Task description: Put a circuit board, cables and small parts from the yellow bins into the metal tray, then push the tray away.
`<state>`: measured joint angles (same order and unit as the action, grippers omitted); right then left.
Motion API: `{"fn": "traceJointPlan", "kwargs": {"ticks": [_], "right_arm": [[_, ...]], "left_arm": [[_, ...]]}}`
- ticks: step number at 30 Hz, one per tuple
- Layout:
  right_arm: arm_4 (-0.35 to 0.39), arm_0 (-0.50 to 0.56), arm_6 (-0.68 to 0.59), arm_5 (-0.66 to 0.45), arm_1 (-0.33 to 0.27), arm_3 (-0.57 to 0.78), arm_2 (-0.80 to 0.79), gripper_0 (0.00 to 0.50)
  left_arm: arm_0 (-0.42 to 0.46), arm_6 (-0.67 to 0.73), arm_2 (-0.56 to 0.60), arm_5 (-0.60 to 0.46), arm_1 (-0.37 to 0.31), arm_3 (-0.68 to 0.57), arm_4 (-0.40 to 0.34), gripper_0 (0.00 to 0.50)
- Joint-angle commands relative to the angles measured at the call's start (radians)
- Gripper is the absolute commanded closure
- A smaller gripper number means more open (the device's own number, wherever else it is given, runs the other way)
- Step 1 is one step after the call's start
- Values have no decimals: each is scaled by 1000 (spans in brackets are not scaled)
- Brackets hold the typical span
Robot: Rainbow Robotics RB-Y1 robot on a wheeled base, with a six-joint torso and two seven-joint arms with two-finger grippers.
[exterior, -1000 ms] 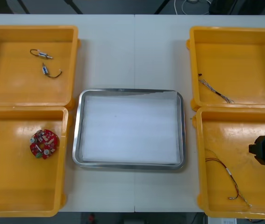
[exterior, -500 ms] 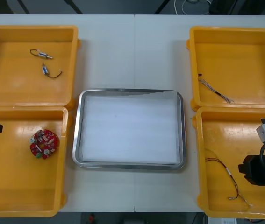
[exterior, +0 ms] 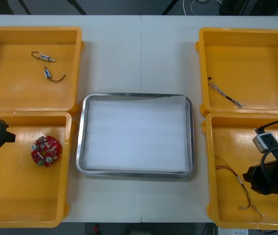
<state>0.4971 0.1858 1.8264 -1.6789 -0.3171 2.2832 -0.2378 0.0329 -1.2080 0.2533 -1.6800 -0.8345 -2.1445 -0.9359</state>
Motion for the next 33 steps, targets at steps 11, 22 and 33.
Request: {"fn": "traceJointPlan", "kwargs": {"ticks": [11, 22, 33], "right_arm": [[-45, 80, 65, 85, -76, 1, 127, 0], [-58, 81, 91, 168, -80, -73, 152, 0], [-75, 127, 94, 229, -80, -83, 181, 0]], "left_arm": [[-21, -91, -144, 177, 21, 100, 55, 0], [-21, -90, -235, 286, 21, 158, 95, 0], [-19, -88, -290, 367, 21, 209, 120, 0]]}}
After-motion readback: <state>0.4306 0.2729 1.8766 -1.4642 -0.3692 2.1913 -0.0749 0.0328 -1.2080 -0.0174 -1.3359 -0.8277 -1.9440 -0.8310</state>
